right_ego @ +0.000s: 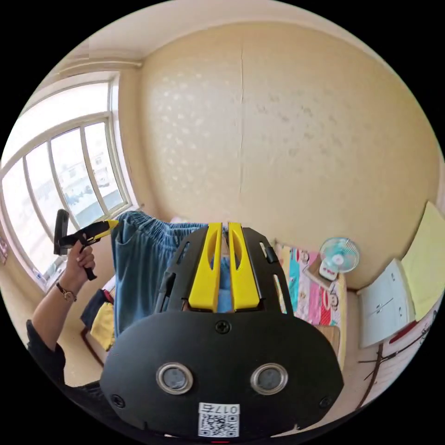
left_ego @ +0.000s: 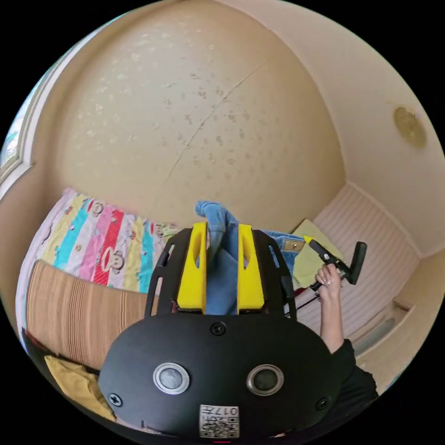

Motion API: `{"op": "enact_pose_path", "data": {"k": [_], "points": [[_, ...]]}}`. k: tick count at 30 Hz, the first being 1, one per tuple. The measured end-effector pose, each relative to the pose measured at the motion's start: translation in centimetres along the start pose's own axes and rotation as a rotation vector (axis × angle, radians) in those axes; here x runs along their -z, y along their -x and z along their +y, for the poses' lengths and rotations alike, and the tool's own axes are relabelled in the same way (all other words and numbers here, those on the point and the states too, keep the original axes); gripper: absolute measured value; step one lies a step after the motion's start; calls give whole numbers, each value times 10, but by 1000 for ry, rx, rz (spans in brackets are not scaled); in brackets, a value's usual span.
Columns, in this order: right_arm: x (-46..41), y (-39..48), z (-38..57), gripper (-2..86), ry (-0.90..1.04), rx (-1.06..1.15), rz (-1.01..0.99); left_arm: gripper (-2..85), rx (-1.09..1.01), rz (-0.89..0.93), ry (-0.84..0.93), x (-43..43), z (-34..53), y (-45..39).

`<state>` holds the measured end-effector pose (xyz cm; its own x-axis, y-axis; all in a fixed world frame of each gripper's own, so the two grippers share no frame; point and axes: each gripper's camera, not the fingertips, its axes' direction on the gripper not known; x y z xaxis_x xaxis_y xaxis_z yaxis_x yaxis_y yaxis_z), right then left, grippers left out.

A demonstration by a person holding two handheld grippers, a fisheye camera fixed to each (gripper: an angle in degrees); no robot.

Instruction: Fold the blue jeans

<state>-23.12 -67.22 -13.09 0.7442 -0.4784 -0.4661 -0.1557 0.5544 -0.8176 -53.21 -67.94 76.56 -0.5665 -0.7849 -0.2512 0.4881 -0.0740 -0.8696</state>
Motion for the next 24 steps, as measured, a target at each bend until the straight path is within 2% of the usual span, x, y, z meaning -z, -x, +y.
{"op": "enact_pose_path", "data": {"k": [2,3,5,6,7,8,10,13,16,18,20,24], "points": [[-88,-27,35,28,185,27,4,130,-5,-85,71,-51,35,65],[-108,-29,52,28,214,64,20,130,-12,-120,146,-86,69,113],[-192,-45,148,28,374,175,75,124,19,-187,331,-142,136,195],[-213,-51,177,28,445,171,69,122,54,-232,481,-176,197,254],[-256,-66,241,27,630,136,17,107,61,-250,602,-197,268,306],[-289,-83,311,27,796,67,-58,99,74,-265,653,-203,304,330],[-313,-107,410,27,967,-36,-120,102,275,-336,819,-202,444,425],[-310,-147,534,26,1212,-159,-43,100,542,-263,880,-154,575,505],[-274,-193,598,25,1337,-304,21,100,680,-332,919,-91,632,552],[-250,-221,624,24,1395,-440,25,100,701,-386,951,-59,636,572],[-224,-255,648,24,1465,-598,9,100,696,-433,993,-35,626,591],[-203,-301,654,26,1567,-737,11,99,586,-447,1072,-23,566,619]]}}
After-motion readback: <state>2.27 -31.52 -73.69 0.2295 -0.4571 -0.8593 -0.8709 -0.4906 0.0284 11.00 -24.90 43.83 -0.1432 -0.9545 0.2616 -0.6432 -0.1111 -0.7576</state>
